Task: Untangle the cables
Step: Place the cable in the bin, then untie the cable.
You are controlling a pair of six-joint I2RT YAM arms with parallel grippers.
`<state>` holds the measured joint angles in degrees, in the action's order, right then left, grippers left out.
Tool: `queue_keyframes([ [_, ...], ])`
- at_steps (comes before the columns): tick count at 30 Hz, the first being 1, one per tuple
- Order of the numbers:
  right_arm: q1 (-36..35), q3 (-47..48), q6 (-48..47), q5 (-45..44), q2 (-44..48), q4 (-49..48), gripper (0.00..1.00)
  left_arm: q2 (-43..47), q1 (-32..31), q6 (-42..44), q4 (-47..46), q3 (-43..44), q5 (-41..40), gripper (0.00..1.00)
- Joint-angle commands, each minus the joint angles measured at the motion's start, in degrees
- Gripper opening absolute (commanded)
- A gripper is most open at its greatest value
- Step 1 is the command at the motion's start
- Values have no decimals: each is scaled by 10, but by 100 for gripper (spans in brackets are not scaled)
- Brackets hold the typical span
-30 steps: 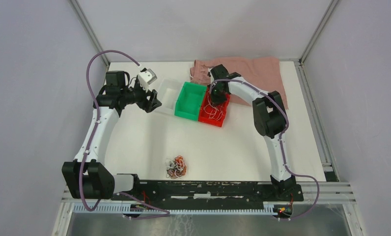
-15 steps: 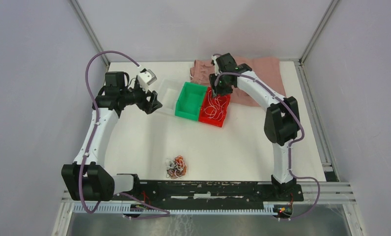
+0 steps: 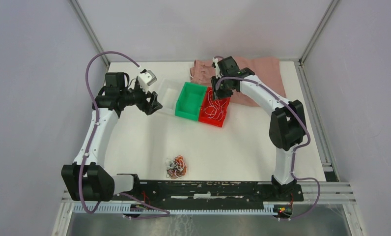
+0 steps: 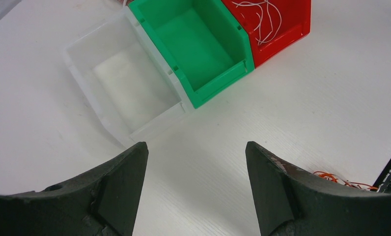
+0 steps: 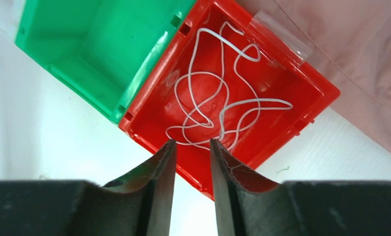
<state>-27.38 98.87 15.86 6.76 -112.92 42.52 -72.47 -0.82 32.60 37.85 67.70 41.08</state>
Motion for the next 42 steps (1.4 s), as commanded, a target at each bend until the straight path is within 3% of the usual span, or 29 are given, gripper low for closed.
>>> queue_keyframes([
  [1,-6,13,34,18,-4,-56,33,22,3,8,6,-3,23,80],
  [5,-45,-76,35,12,57,-141,35,27,3,39,38,-10,42,80],
  [12,-167,-271,28,-30,242,-236,63,29,3,128,125,-17,81,93],
  [17,-266,-325,38,-62,279,-228,64,34,2,280,261,-38,110,96],
  [22,-290,-370,51,-99,316,-232,65,37,-27,385,369,-98,78,87],
  [27,-291,-385,30,-151,351,-194,90,92,-103,376,322,-184,7,83],
  [30,-286,-392,35,-152,359,-185,99,105,-141,344,280,-218,-15,82],
  [35,-240,-420,89,-102,370,-200,99,103,-169,301,222,-248,-18,75],
  [42,-211,-455,106,-61,398,-225,99,92,-184,244,156,-274,-7,52],
])
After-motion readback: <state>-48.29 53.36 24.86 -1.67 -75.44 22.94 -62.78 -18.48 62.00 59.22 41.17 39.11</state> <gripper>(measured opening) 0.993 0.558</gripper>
